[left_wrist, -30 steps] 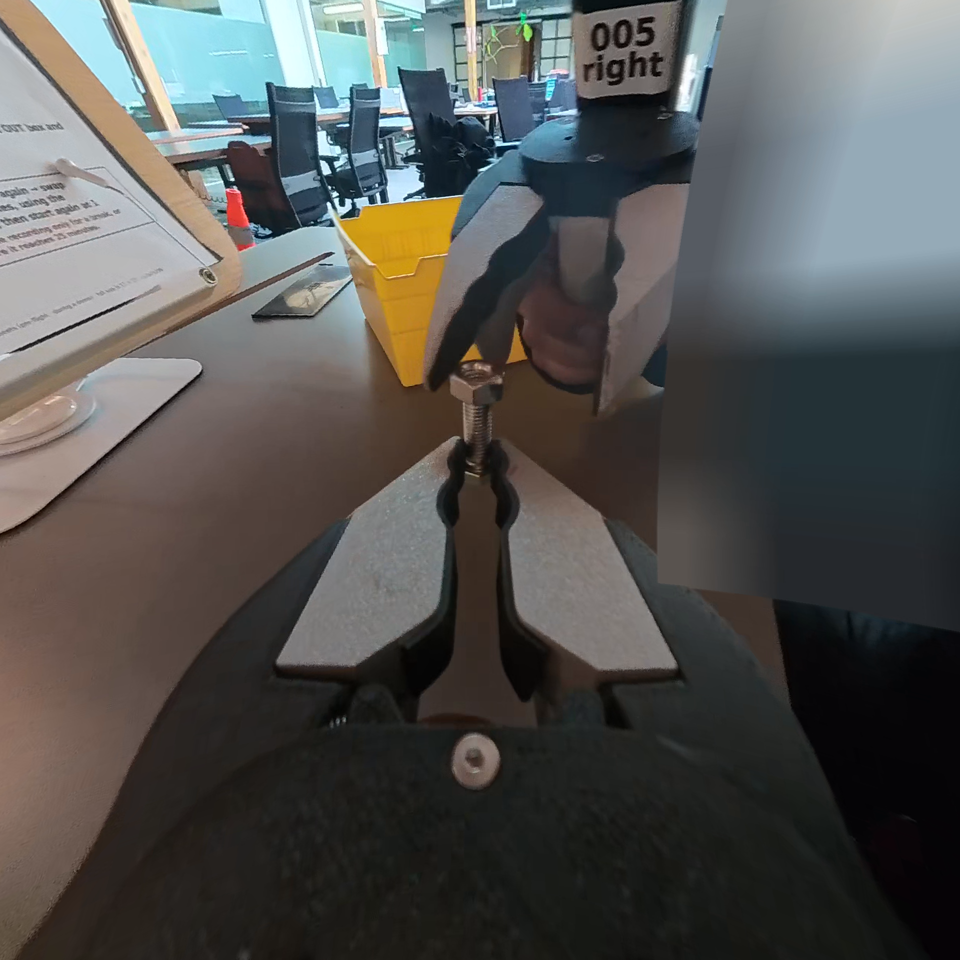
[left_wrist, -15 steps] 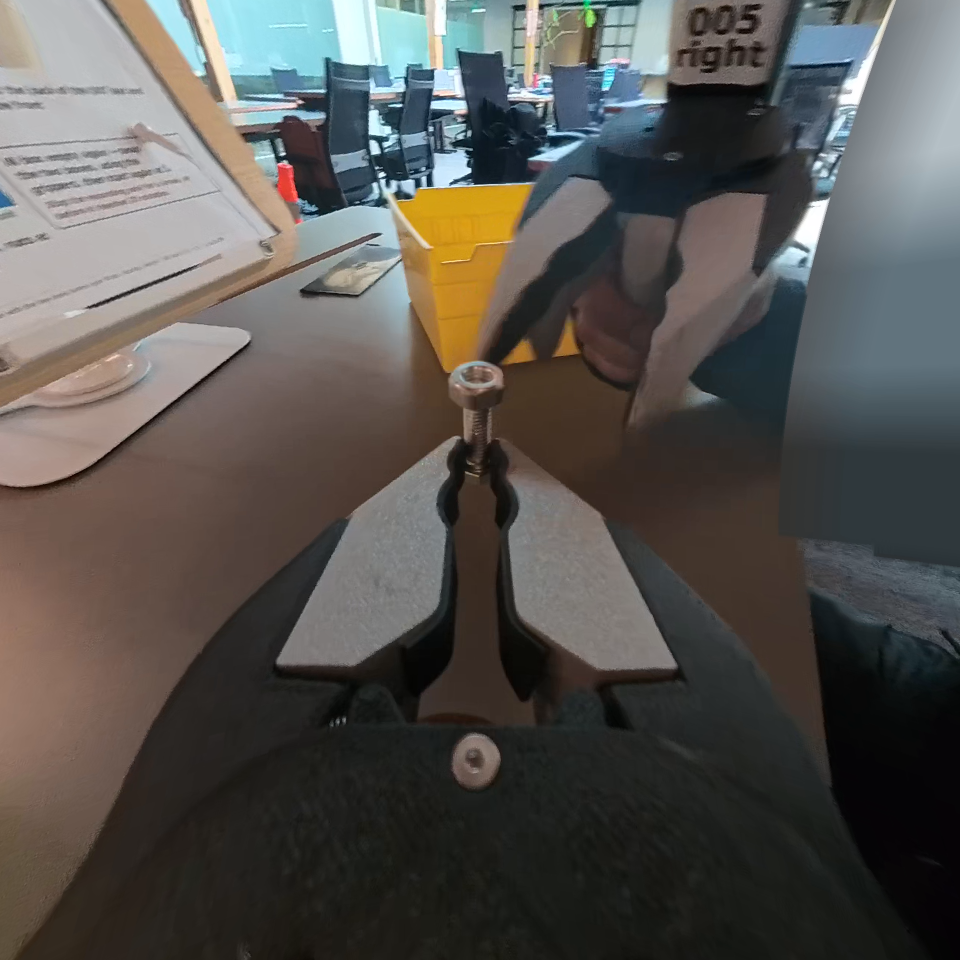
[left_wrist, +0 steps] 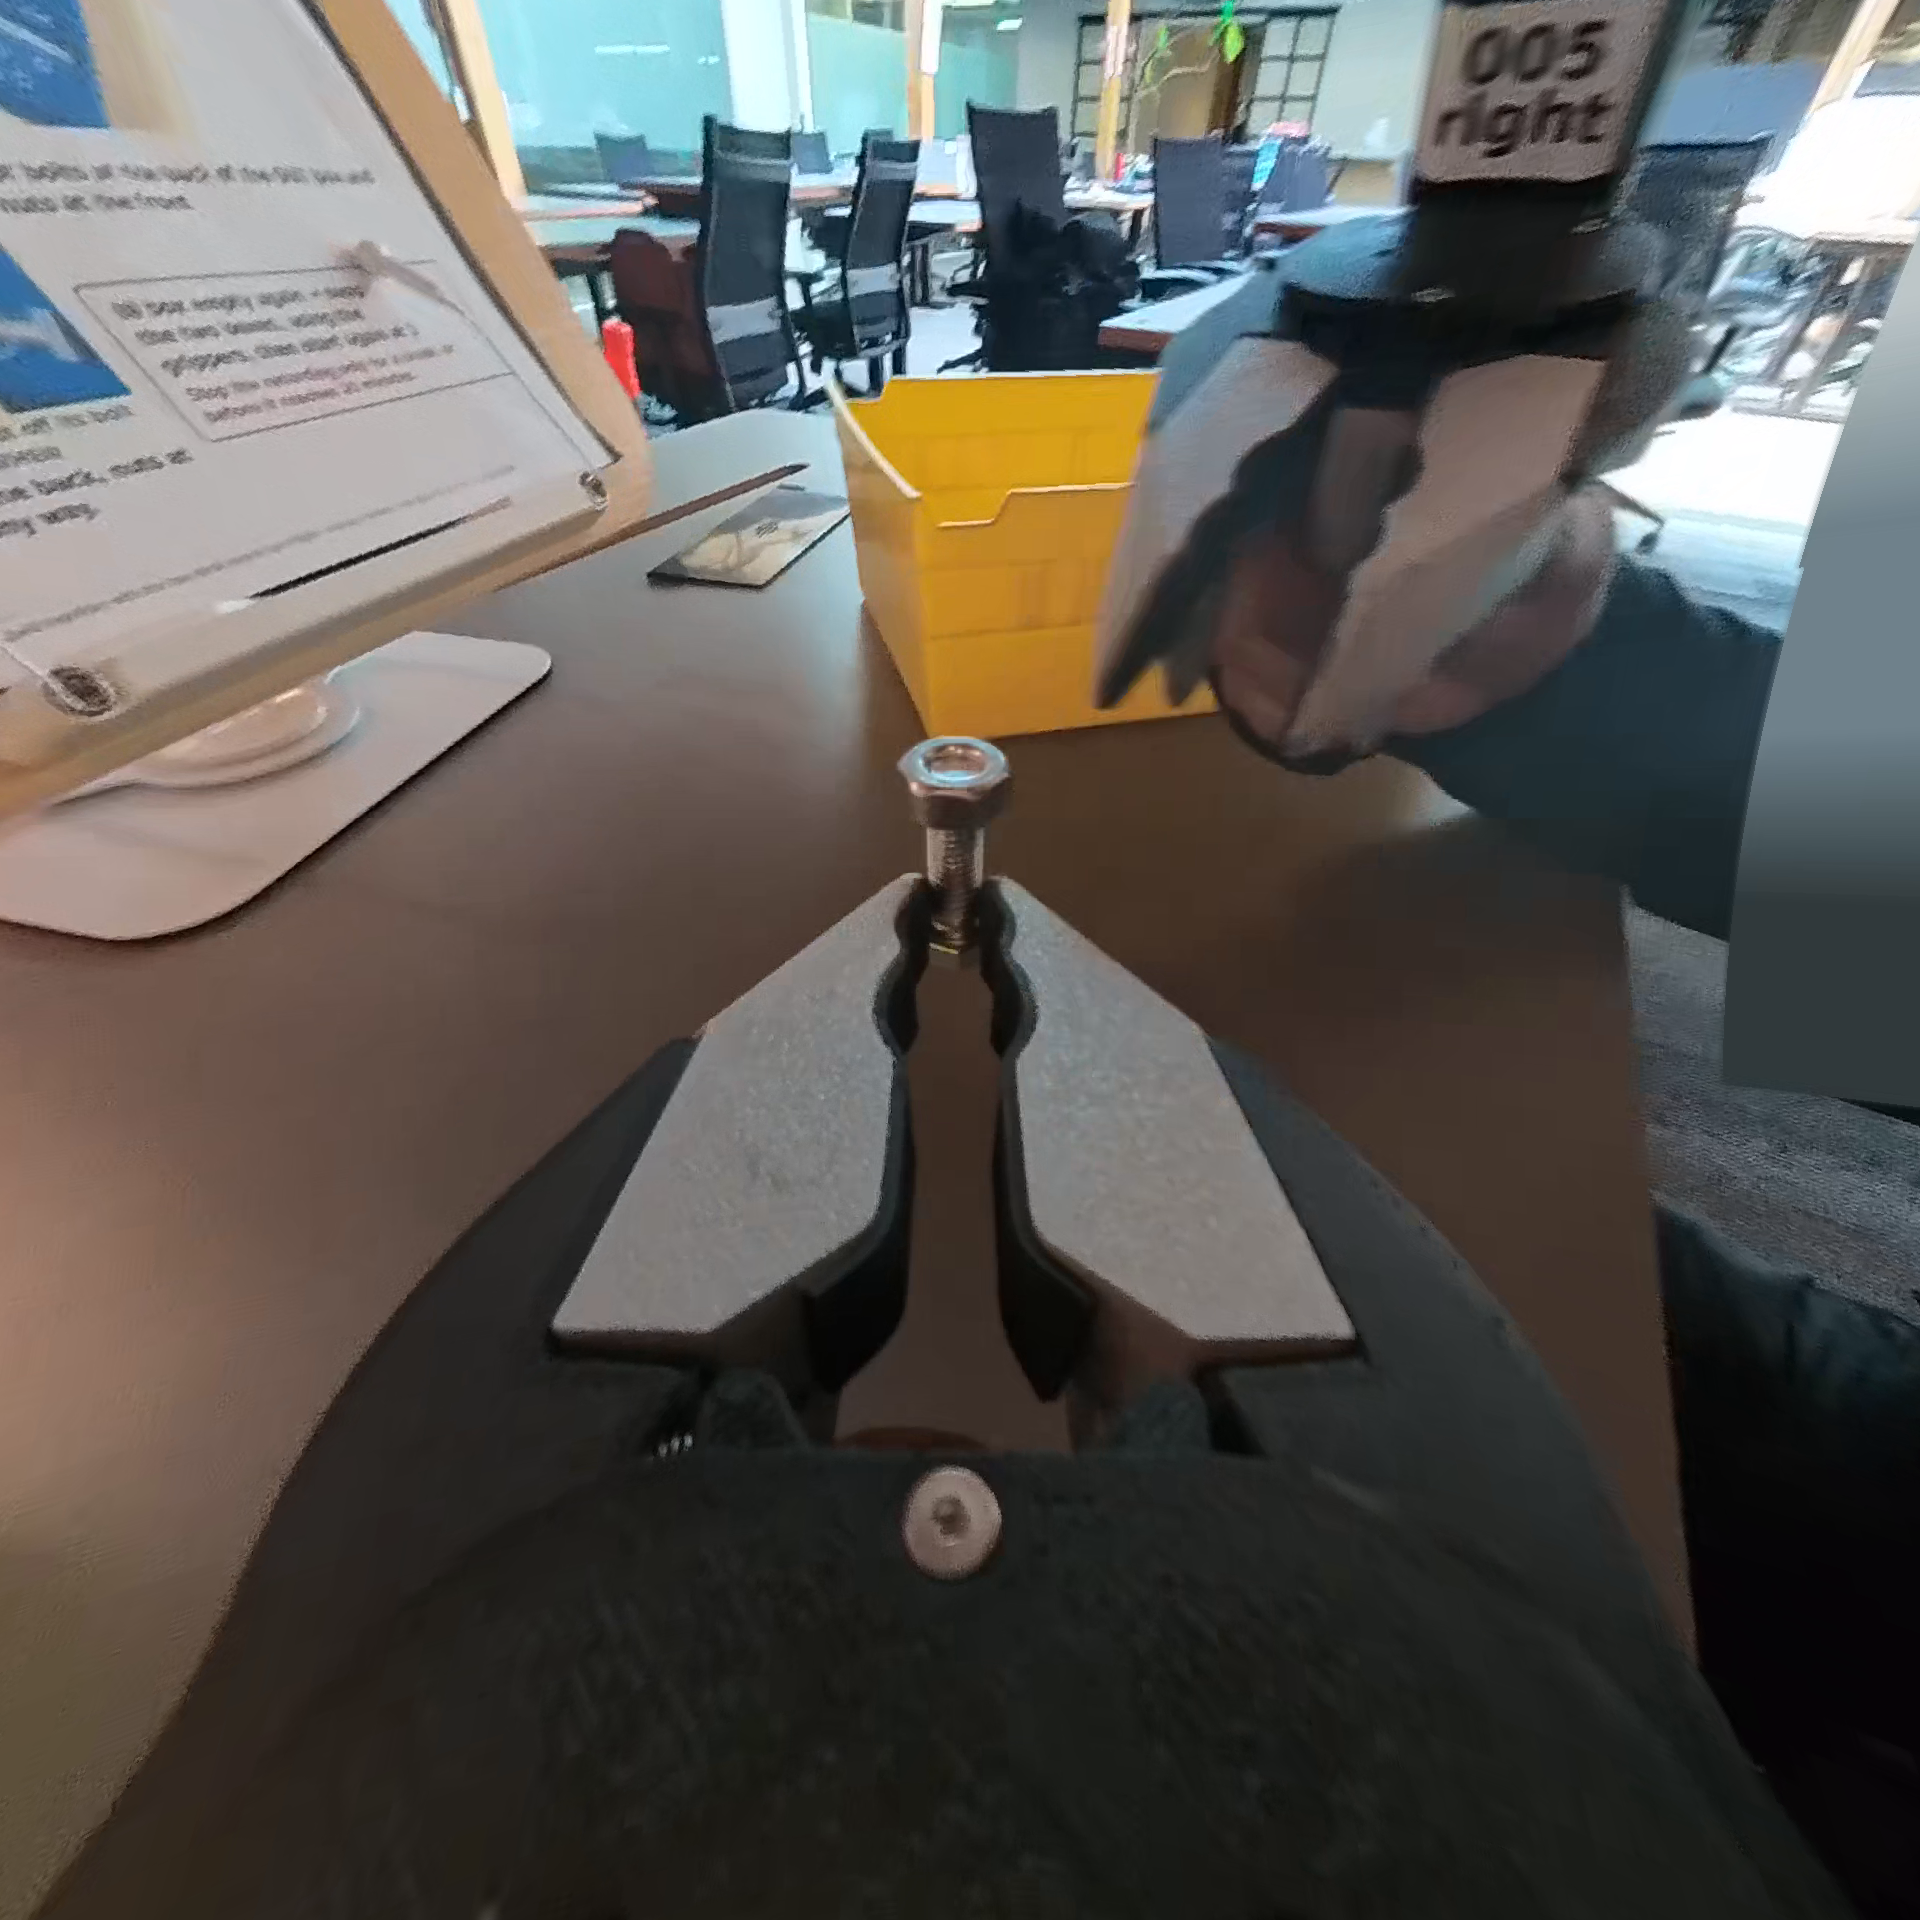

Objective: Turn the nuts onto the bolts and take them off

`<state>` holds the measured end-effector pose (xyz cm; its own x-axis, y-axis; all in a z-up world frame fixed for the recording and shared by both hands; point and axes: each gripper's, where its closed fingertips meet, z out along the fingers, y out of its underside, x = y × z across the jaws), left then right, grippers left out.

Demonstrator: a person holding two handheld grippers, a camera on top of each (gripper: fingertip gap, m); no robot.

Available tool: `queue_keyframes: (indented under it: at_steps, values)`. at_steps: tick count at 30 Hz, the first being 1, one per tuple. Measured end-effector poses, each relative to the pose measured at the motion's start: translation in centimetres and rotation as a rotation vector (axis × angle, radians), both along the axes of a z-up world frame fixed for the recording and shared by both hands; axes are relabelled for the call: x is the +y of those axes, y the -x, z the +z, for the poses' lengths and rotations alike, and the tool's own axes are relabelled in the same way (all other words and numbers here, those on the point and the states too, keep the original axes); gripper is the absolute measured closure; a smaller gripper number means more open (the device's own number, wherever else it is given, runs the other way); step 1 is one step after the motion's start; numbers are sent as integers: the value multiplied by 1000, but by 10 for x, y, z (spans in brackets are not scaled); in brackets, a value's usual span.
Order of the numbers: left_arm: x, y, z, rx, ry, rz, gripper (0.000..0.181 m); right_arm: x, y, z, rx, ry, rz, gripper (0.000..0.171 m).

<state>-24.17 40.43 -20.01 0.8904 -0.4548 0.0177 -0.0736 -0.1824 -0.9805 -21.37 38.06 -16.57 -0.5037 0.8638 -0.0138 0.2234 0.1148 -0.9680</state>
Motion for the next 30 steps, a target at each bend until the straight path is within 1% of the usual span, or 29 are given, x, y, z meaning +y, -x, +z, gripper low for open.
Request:
queue_keyframes:
  at_steps: [1, 3, 4, 5, 6, 7, 8, 9, 10, 12, 13, 14, 16, 17, 18, 19, 20, 21, 23, 24, 25, 26, 30]
  values:
    - [-1, -4, 1, 11, -8, -11, 174, 4, 3, 0, -7, 2, -20, 142]
    - [-1, -14, -1, 27, -4, -35, 174, 5, 14, 0, -25, 15, -31, 120]
    - [-1, -19, 0, 24, -5, -49, 174, 1, 18, -3, -40, 13, -15, 116]
    - [-1, -20, 0, 27, -8, -47, 174, -4, 20, -7, -60, -3, 1, 115]
    - [0, -16, 1, 30, -10, -28, 174, -8, 21, -11, -76, -22, 8, 117]
    - [2, -9, 1, 24, -7, 2, 174, -7, 19, -13, -76, -37, -4, 112]
    - [3, 0, 2, 11, -8, 34, 174, -6, 13, -12, -70, -45, -1, 111]
    - [4, 9, 2, 4, 1, 66, 174, -10, 2, -7, -51, -24, 50, 153]
    - [4, 14, 0, -3, 15, 71, 174, -12, -6, 3, -8, 27, 83, 171]
    - [1, 7, 1, -13, 7, 34, 174, 4, -3, 14, 29, 83, 14, 148]
    - [0, 0, 2, 3, -5, 11, 174, 12, 4, 11, 10, 79, -31, 128]
    - [-1, -8, 3, 14, -13, -12, 174, 16, 11, 7, -14, 71, -50, 113]
    - [-2, -21, 6, -1, -21, -56, 174, 6, 22, -3, -64, 58, -16, 113]
    - [-2, -22, 7, -2, -27, -54, 174, -1, 23, -8, -92, 48, 17, 114]
    - [0, -16, 7, 6, -28, -29, 174, -7, 21, -11, -107, 37, 41, 122]
    - [1, -7, 7, -1, -25, 7, 174, -6, 18, -12, -105, 21, 30, 115]
    - [4, 6, 6, -19, -13, 61, 174, -7, 10, -9, -89, 15, 52, 130]
    - [5, 16, 4, -35, 5, 89, 175, -13, -2, 1, -45, 52, 110, 171]
    - [4, 19, 2, -68, 23, 77, 174, -6, -9, 17, 21, 119, 98, 164]
    - [3, 15, 2, -57, 17, 69, 175, 4, -4, 16, 15, 110, 49, 155]
    - [4, 10, 2, -36, 15, 59, 175, 14, 4, 12, -2, 92, -8, 142]
    - [4, 4, 2, -31, 12, 45, 175, 19, 11, 8, -24, 81, -41, 138]
    - [2, -6, 6, -43, -2, 9, 174, 16, 29, -9, -88, 39, -66, 139]
